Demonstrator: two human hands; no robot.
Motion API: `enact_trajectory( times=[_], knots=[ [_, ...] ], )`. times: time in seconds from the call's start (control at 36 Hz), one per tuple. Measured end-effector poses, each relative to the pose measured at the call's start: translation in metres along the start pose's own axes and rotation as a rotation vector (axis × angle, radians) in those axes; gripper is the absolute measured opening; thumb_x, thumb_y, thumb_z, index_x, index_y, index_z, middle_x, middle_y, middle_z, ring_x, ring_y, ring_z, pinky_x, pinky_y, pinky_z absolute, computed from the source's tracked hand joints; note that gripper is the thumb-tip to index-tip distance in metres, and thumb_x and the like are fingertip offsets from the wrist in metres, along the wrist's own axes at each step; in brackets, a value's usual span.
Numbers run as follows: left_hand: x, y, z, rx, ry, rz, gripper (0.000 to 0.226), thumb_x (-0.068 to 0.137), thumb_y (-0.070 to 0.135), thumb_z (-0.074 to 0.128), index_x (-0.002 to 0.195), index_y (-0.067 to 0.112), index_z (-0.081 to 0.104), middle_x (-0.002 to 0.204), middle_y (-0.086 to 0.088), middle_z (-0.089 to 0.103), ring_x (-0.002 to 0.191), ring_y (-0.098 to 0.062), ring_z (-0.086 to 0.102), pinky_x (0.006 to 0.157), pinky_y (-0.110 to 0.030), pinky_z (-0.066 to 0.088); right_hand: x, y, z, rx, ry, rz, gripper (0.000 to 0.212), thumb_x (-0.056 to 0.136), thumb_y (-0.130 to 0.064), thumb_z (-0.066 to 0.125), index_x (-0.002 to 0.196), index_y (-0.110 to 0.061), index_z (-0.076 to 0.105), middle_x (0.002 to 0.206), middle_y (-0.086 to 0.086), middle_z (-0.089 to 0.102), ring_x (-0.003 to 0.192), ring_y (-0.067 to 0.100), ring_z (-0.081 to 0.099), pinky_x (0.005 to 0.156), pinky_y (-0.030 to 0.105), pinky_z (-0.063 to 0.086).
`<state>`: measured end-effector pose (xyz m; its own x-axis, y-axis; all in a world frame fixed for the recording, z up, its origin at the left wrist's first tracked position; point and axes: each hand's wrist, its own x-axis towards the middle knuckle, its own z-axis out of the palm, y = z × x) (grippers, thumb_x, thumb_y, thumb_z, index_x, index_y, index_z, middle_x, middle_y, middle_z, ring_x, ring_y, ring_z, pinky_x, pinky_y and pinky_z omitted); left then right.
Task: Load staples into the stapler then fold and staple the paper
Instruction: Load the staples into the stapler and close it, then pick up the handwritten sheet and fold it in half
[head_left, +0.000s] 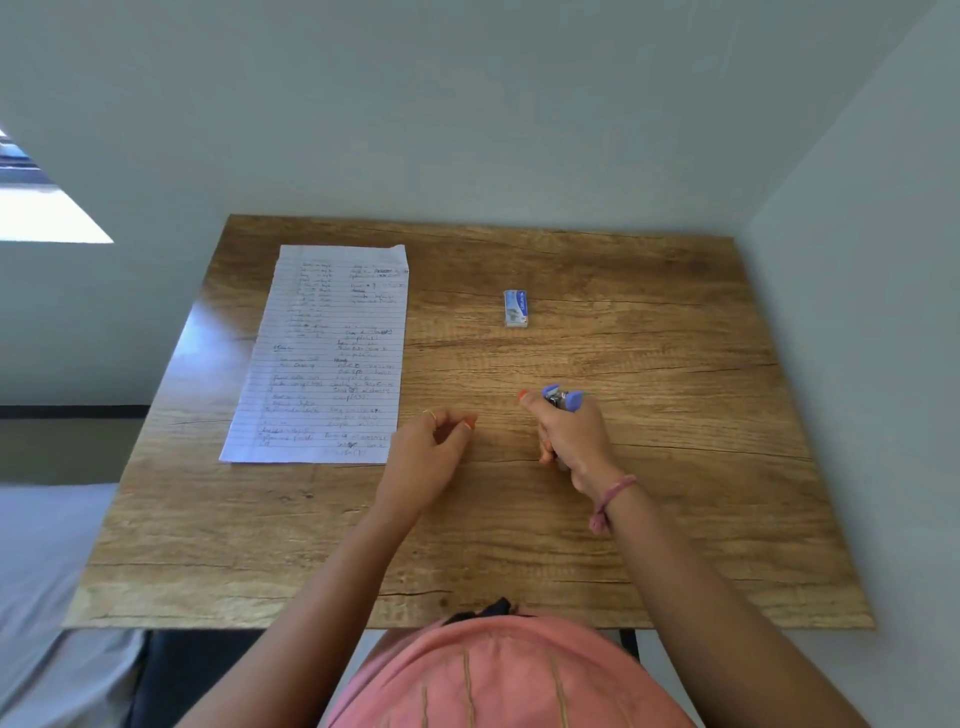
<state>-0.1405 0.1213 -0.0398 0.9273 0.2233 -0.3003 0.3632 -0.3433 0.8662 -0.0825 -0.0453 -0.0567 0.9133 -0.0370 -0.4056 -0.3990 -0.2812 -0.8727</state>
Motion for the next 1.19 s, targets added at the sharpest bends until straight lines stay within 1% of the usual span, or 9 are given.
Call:
enact_trajectory(
  times=[0.17,0.5,0.61,0.69,0.81,0.94,1.0,1.08,1.19],
  knots=[
    [0.009,-0.006,-0.007,0.004,0.005,0.031,0.009,0.092,0.026,0.061,0.095,0.029,0.07,0.085,0.022,0.066,0.077,0.018,0.058,0.062,0.0,0.039,0.0,-0.002,0.011,-0.067,0.042,-0.052,0.052,0.084,-0.037,0.068,0.04,-0.019,0.045,0.032,-0.003,0.042,0.028,0.014,0.043,0.041,0.023,0.04],
    [0.034,-0.007,-0.027,0.033,0.046,0.123,0.01,0.092,0.025,0.06,0.095,0.029,0.069,0.087,0.023,0.065,0.082,0.019,0.056,0.064,0.001,0.04,0.009,-0.012,0.024,-0.1,0.114,-0.054,0.051,0.082,-0.04,0.07,0.044,-0.021,0.042,0.03,-0.008,0.039,0.025,0.013,0.044,0.032,0.017,0.033],
    [0.043,-0.008,-0.036,0.113,0.074,0.169,0.016,0.093,0.024,0.058,0.104,0.023,0.07,0.093,0.019,0.065,0.083,0.007,0.059,0.067,-0.003,0.042,0.011,-0.017,0.03,-0.173,0.085,-0.091,0.051,0.082,-0.044,0.069,0.048,-0.019,0.042,0.03,-0.009,0.04,0.026,0.01,0.046,0.035,0.018,0.037],
    [0.05,-0.01,-0.044,0.274,0.142,0.255,0.022,0.094,0.019,0.055,0.112,0.014,0.067,0.113,0.0,0.061,0.104,-0.013,0.056,0.086,-0.017,0.039,0.013,-0.021,0.035,-0.273,0.068,-0.151,0.052,0.083,-0.047,0.068,0.049,-0.018,0.042,0.031,-0.008,0.042,0.029,0.01,0.05,0.038,0.02,0.038],
    [0.06,-0.016,-0.057,0.501,0.212,0.277,0.041,0.094,0.023,0.056,0.132,0.006,0.053,0.143,-0.015,0.042,0.134,-0.031,0.035,0.106,-0.04,0.032,0.019,-0.027,0.046,-0.44,0.077,-0.265,0.054,0.083,-0.048,0.068,0.053,-0.016,0.035,0.046,-0.002,0.04,0.042,0.015,0.041,0.045,0.028,0.032],
    [0.071,-0.027,-0.065,0.714,0.144,0.211,0.065,0.096,0.043,0.046,0.149,0.009,0.027,0.16,-0.016,0.01,0.148,-0.032,-0.003,0.116,-0.052,-0.005,0.025,-0.031,0.056,-0.668,0.099,-0.374,0.05,0.083,-0.056,0.064,0.061,-0.018,0.039,0.058,-0.004,0.045,0.053,0.013,0.044,0.048,0.028,0.034],
    [0.073,-0.033,-0.065,0.78,0.119,0.21,0.068,0.097,0.049,0.041,0.15,0.011,0.023,0.161,-0.014,0.005,0.148,-0.032,-0.007,0.113,-0.055,-0.011,0.027,-0.032,0.059,-0.714,0.102,-0.408,0.039,0.082,-0.058,0.063,0.077,-0.021,0.052,0.07,-0.004,0.054,0.065,0.014,0.052,0.055,0.027,0.037],
    [0.075,-0.041,-0.064,0.811,0.082,0.211,0.07,0.097,0.054,0.034,0.151,0.013,0.019,0.161,-0.013,0.001,0.148,-0.031,-0.009,0.112,-0.057,-0.013,0.03,-0.032,0.063,-0.784,0.112,-0.465,0.05,0.08,-0.06,0.064,0.105,-0.017,0.061,0.093,-0.001,0.059,0.085,0.014,0.057,0.068,0.025,0.046],
    [0.075,-0.048,-0.063,0.816,0.067,0.248,0.072,0.096,0.057,0.03,0.152,0.014,0.017,0.162,-0.014,0.001,0.148,-0.031,-0.009,0.112,-0.055,-0.014,0.032,-0.029,0.067,-0.911,0.177,-0.516,0.062,0.077,-0.064,0.061,0.112,-0.013,0.06,0.104,0.002,0.056,0.093,0.015,0.056,0.077,0.028,0.05]
  ],
)
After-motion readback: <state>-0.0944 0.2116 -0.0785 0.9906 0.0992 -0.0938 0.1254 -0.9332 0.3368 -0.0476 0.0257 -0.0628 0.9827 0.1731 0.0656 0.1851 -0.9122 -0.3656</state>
